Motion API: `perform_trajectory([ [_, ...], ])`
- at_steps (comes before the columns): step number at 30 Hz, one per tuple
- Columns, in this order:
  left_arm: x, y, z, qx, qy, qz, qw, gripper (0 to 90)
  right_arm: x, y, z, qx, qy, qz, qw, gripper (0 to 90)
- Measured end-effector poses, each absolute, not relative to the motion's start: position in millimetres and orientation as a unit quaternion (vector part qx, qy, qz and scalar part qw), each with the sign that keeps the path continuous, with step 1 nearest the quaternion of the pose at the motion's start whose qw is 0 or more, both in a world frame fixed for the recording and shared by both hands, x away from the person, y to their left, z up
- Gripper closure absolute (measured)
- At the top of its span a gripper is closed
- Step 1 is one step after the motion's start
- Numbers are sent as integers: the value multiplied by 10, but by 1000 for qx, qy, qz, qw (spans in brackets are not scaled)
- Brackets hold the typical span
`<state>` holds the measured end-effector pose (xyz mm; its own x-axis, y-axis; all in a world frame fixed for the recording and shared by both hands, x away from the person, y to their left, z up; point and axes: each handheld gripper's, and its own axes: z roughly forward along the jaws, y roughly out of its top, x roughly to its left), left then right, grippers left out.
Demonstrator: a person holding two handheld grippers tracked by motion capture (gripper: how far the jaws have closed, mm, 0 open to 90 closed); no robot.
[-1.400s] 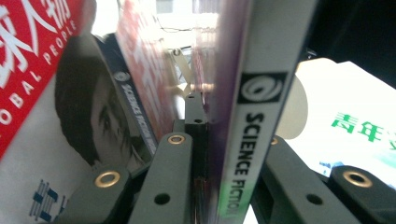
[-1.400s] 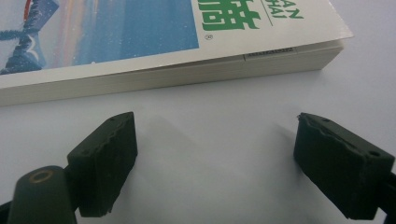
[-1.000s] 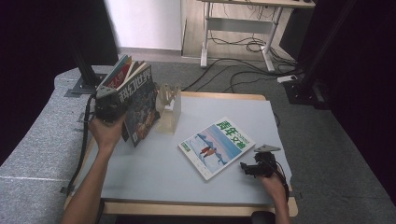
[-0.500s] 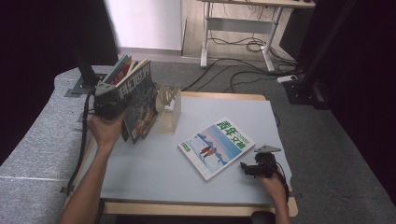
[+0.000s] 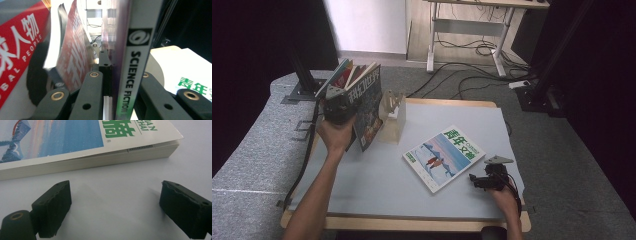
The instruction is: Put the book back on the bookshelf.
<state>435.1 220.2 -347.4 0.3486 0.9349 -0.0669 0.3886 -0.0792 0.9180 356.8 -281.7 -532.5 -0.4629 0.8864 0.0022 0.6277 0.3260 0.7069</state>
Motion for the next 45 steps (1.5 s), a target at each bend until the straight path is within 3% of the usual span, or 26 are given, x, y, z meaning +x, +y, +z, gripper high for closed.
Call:
perform_trajectory([
  [21, 4505, 2067, -3821, 668, 473, 330, 470, 827, 3557, -2825, -5338, 478, 787, 334, 200, 101],
  [34, 4534, 2156, -3842, 688, 474, 297, 463, 815, 3555, -2827, -5343, 477, 787, 336, 201, 100],
  [45, 4423, 2217, -3878, 708, 465, 294, 444, 733, 3555, -2825, -5344, 478, 786, 336, 201, 99],
])
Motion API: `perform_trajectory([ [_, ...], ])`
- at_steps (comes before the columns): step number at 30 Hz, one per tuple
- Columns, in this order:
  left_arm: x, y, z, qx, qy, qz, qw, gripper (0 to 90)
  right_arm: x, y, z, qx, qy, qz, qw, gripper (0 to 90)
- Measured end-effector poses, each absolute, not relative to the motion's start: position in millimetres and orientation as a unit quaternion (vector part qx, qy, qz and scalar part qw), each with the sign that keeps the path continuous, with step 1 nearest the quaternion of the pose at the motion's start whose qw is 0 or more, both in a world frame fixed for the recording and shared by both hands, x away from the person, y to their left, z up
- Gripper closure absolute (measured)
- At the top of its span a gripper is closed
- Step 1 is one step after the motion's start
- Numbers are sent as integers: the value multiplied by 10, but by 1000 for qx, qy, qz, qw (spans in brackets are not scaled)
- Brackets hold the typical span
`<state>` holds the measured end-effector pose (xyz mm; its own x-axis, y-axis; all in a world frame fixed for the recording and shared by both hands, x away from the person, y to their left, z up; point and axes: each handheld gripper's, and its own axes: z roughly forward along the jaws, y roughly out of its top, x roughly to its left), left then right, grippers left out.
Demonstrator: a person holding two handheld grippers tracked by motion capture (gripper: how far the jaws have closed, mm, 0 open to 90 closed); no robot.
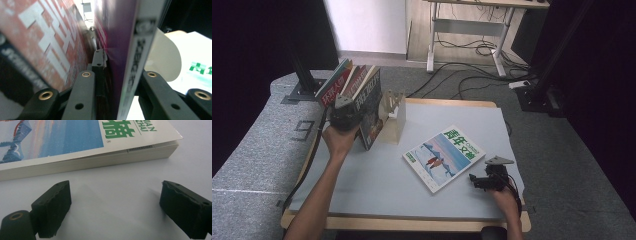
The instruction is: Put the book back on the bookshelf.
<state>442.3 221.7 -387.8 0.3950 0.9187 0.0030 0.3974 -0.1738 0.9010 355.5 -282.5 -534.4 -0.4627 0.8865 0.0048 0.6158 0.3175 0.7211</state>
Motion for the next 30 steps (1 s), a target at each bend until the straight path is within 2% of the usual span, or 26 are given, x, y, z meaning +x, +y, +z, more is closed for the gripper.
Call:
perform_trajectory([
  [11, 4411, 2228, -3924, 700, 476, 285, 449, 823, 3556, -2823, -5345, 478, 786, 337, 201, 97],
  [25, 4453, 2259, -3926, 698, 480, 278, 453, 813, 3551, -2824, -5348, 478, 785, 338, 202, 97],
  [30, 4433, 2240, -3922, 704, 474, 286, 445, 753, 3548, -2823, -5350, 479, 784, 339, 203, 97],
])
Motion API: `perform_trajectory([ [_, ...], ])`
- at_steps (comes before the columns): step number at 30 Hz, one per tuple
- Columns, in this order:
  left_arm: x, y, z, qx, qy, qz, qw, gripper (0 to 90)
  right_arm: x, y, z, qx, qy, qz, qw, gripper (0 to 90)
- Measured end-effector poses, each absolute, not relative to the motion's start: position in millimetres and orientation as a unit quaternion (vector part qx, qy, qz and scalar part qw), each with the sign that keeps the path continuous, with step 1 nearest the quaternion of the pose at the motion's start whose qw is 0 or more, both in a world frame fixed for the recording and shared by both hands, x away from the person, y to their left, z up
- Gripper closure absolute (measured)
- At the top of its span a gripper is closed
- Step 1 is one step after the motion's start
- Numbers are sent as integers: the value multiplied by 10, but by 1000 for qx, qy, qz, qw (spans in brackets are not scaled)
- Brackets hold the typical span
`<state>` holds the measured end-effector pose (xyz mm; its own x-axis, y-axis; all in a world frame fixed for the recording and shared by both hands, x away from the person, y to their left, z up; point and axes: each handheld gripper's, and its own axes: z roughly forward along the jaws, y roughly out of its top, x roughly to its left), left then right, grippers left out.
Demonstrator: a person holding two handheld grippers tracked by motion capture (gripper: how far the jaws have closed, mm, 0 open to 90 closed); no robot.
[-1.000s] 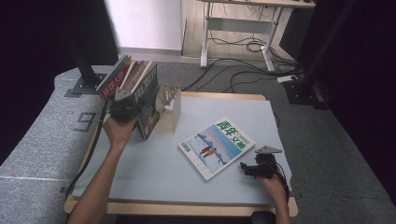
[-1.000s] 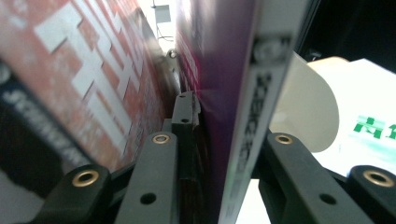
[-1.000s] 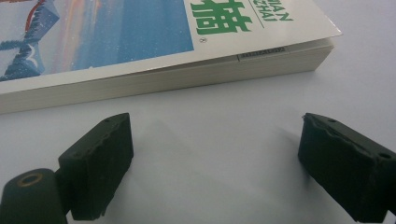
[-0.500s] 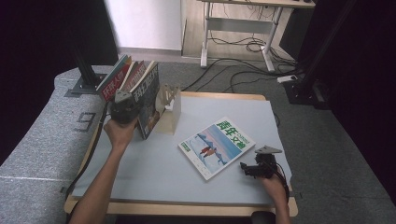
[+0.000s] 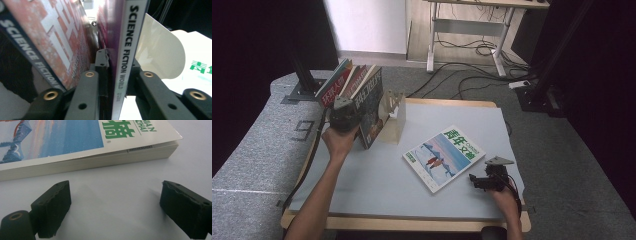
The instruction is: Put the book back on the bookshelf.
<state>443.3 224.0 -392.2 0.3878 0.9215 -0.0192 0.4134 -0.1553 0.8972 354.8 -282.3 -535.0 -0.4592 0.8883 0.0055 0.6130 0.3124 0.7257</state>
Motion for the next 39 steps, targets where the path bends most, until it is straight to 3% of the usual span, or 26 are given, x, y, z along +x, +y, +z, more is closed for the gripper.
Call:
perform_trajectory([
  [21, 4167, 2275, -3910, 724, 458, 291, 425, 556, 3543, -2823, -5358, 479, 782, 341, 206, 95],
  [39, 3895, 2224, -4022, 757, 425, 247, 431, 318, 3540, -2818, -5360, 481, 781, 341, 207, 94],
])
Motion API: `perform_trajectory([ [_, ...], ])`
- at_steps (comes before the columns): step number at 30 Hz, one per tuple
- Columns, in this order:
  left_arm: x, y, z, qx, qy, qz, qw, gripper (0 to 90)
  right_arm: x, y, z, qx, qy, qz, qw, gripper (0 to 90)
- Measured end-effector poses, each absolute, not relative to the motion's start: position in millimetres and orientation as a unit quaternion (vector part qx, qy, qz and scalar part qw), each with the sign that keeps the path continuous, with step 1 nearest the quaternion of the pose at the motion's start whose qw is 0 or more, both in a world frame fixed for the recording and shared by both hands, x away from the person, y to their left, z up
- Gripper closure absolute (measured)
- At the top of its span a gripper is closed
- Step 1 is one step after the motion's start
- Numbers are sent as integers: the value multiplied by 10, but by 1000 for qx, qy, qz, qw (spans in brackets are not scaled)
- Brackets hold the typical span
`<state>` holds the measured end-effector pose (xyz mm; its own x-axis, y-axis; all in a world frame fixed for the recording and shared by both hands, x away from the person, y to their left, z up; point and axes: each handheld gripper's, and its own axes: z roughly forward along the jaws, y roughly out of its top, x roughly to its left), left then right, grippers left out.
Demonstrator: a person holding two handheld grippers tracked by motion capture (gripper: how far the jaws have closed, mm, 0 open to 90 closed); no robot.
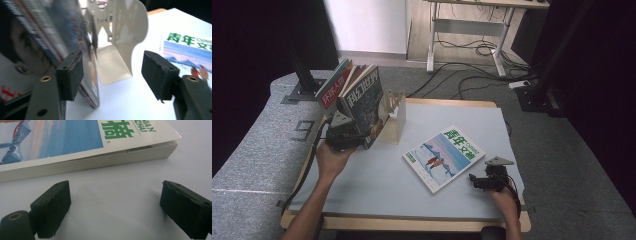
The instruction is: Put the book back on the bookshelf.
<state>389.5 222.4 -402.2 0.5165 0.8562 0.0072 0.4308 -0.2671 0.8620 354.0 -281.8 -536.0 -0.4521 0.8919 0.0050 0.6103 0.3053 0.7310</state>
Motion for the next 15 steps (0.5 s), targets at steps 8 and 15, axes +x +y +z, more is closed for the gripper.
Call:
perform_trajectory([
  [8, 3809, 2092, -4158, 785, 391, 204, 435, 204, 3539, -2816, -5361, 481, 780, 341, 207, 94],
  [15, 3750, 1988, -4357, 811, 363, 177, 424, 138, 3537, -2815, -5362, 481, 780, 341, 208, 94],
])
